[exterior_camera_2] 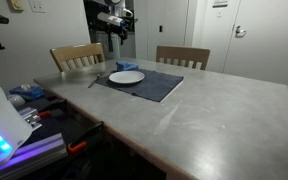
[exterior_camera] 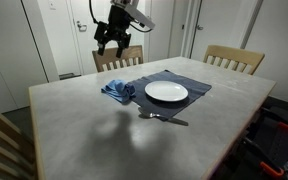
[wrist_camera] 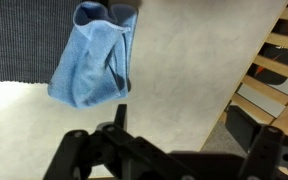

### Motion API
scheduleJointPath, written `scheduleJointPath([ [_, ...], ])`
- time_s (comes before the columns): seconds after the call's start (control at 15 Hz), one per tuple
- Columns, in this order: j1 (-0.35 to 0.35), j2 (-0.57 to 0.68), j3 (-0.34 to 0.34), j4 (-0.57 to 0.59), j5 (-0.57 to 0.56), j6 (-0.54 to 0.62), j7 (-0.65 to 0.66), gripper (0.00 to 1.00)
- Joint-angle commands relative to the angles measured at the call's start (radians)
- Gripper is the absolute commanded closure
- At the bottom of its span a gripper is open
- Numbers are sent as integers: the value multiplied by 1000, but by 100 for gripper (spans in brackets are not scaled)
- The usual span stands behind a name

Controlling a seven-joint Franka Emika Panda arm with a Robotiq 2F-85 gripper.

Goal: Wipe the plate with the blue cloth

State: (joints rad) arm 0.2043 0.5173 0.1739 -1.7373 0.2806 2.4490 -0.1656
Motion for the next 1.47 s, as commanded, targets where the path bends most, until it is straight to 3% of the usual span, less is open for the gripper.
scheduleJointPath([
  [0.0, -13, 1, 19, -4, -34, 9, 22, 0],
  [0.67, -11, 103, 24, 59, -58, 48, 30, 0],
  [0.93, 52, 159, -59, 97, -197, 52, 144, 0],
  [1.13, 113, 194, -138, 143, -348, -13, 276, 0],
  [1.4, 126, 247, -140, 228, -369, -229, 378, 0],
])
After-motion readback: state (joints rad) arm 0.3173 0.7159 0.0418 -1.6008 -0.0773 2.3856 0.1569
